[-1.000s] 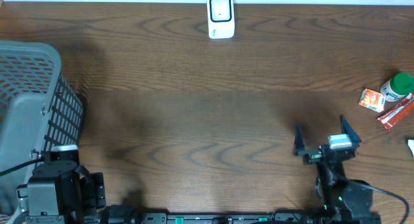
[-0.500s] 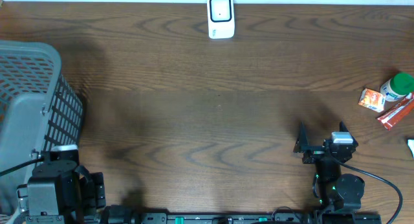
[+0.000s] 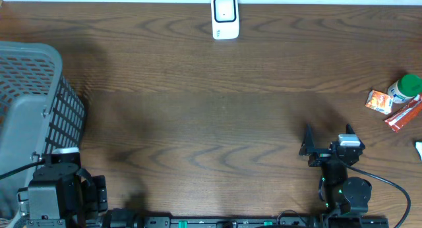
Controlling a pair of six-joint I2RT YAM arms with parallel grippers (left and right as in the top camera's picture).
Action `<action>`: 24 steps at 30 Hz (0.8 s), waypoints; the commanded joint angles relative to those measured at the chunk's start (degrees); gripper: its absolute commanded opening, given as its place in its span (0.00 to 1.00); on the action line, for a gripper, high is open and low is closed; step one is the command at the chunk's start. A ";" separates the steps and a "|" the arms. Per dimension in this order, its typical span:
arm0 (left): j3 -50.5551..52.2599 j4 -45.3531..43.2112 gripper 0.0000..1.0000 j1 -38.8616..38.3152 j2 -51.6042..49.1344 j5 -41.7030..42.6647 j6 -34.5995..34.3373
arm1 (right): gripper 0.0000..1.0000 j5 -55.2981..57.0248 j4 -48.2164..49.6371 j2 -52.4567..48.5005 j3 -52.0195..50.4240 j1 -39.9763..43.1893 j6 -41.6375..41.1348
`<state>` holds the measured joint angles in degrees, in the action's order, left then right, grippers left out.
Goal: Scan the item barcode
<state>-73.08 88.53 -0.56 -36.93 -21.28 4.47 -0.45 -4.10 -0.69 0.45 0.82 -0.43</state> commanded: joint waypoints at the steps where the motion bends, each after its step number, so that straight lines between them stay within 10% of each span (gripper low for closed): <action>1: -0.26 0.13 0.96 -0.22 0.09 -0.15 -0.28 | 0.99 0.42 -0.20 0.37 -0.13 0.35 -0.81; 11: -0.26 -2.64 0.96 -0.28 0.70 7.56 -0.31 | 0.99 0.42 -0.20 0.37 -0.13 0.35 -0.81; 17: 3.63 -26.82 0.96 -0.28 7.63 29.86 -0.31 | 0.99 0.42 -0.20 0.37 -0.13 0.35 -0.83; 24: 20.92 -44.15 0.96 -0.28 21.18 32.87 -0.33 | 0.99 0.42 -0.20 0.35 -0.13 0.35 -0.81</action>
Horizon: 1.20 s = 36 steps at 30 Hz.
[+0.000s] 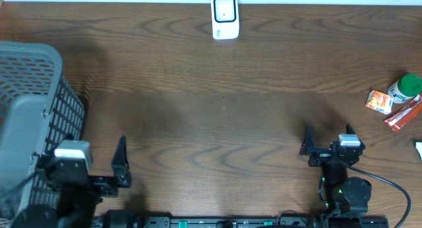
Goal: Scan the item barcode
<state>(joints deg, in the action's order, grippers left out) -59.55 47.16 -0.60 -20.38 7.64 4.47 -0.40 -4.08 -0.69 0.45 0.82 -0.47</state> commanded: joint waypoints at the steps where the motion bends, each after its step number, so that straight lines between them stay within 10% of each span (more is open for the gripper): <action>1: 9.44 -4.09 0.96 -0.24 5.81 3.98 -0.35 | 0.99 0.37 -0.22 0.35 -0.13 0.35 -0.76; 12: 45.51 -41.51 0.96 -0.24 16.35 3.10 -5.64 | 0.99 0.37 -0.22 0.35 -0.13 0.35 -0.76; 36: 59.32 -43.47 0.97 -0.24 20.31 -13.03 -1.55 | 0.99 0.37 -0.22 0.35 -0.13 0.35 -0.76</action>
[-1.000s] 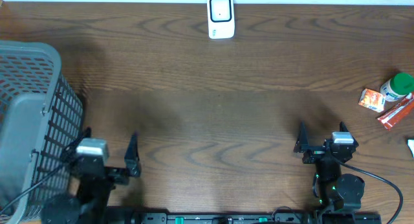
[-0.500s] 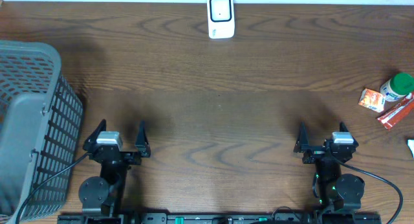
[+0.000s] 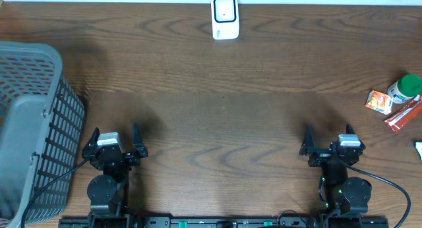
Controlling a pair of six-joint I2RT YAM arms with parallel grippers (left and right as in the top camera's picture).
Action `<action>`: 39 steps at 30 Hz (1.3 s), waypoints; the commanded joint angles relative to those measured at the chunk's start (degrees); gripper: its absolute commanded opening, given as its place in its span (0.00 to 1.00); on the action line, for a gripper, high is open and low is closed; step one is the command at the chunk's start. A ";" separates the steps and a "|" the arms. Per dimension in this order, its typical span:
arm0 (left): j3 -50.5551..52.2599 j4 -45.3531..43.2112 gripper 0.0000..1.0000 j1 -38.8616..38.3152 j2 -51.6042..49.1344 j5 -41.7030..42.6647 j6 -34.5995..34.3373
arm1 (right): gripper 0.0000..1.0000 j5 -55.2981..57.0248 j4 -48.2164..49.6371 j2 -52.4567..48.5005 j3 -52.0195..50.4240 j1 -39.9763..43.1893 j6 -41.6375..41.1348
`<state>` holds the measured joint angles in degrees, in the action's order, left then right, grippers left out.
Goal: Scan the item barcode
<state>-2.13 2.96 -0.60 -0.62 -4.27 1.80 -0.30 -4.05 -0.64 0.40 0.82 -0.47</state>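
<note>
The white barcode scanner (image 3: pixel 224 17) stands at the far edge of the table, in the middle. Items lie at the far right: a green-capped bottle (image 3: pixel 405 87), an orange packet (image 3: pixel 379 101) and a red packet (image 3: pixel 403 114). My left gripper (image 3: pixel 115 134) sits near the front left, open and holding nothing, fingers pointing away from the front edge. My right gripper (image 3: pixel 328 134) rests near the front right, also open and holding nothing. Both are far from the items and the scanner.
A grey mesh basket (image 3: pixel 30 122) takes up the left side, right next to the left arm. A small white object (image 3: pixel 419 147) pokes in at the right edge. Brown wooden table top (image 3: pixel 217 122) lies between the arms and the scanner.
The left arm has moved right, away from the basket's front corner. Both its fingers now show, spread and pointing forward. The right arm and the items have not moved.
At first the left arm sat tucked at the front left corner against the basket. Then it was turned, with one finger showing to its right. Now it stands clear of the basket, mirroring the right arm, which stayed put throughout.
</note>
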 commanded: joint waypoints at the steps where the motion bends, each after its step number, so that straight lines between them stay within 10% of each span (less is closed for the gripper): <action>1: 1.90 0.70 0.96 -0.24 0.55 -1.14 1.11 | 0.99 0.26 -0.24 0.31 -0.09 0.35 -0.76; 39: 1.90 0.70 0.96 -1.46 0.39 -1.14 1.14 | 0.99 0.26 -0.24 0.31 -0.09 0.35 -0.79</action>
<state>-2.11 2.92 -2.35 -0.62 -4.47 1.96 -0.30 -4.05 -0.64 0.40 0.82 -0.49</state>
